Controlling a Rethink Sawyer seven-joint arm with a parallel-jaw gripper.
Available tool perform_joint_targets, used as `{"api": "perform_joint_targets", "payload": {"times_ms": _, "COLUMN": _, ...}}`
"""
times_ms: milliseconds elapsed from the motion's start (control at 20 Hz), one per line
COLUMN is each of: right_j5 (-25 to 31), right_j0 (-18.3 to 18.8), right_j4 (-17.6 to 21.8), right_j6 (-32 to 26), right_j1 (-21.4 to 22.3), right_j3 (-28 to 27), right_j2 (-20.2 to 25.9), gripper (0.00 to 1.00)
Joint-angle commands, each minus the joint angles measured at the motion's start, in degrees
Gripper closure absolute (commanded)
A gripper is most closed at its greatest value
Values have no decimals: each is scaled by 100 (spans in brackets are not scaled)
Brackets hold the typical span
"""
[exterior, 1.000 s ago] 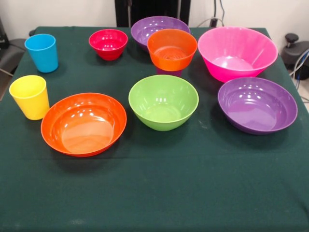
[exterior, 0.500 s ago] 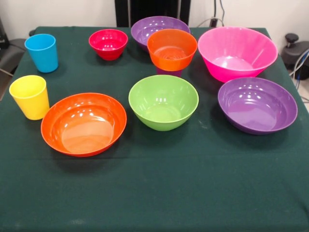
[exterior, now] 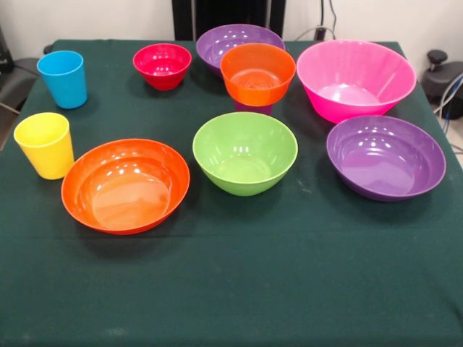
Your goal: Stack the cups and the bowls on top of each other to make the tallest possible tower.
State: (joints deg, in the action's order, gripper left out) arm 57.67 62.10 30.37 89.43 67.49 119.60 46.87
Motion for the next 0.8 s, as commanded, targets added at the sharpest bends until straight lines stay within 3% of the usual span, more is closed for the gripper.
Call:
{"api": "perform_joint_targets", "payload": {"times_ms": 50, "right_j5": 292, "right_j0": -362, "right_j4": 504, "right_j6": -1026, "right_j1": -360, "right_j3": 99, "right_j2": 118, "gripper": 0}}
{"api": "perform_joint_targets", "payload": {"times_ms": 150, "right_j5": 275, "right_j0": -447, "right_j4": 681, "right_j6": -976, "right_j1": -685, "right_j3": -73, "right_j2": 76, "gripper": 0}}
{"api": "perform_joint_targets", "payload": {"times_ms": 300, "right_j5": 238, "right_j0": -529, "right_j4": 770, "right_j6": -975, "right_j1": -756, "right_j3": -186, "right_j2": 74, "gripper": 0}}
{"api": "perform_joint_targets", "payload": {"times_ms": 600, "right_j5": 97, "right_j0": -933, "right_j4": 1331, "right_j6": -670, "right_j1": -1244, "right_j3": -782, "right_j2": -149, "gripper": 0}}
{"api": "perform_joint_targets", "payload": {"times_ms": 800, "right_j5": -120, "right_j0": -1127, "right_j4": 1714, "right_j6": -629, "right_j1": -1960, "right_j3": -1164, "right_j2": -334, "gripper": 0}}
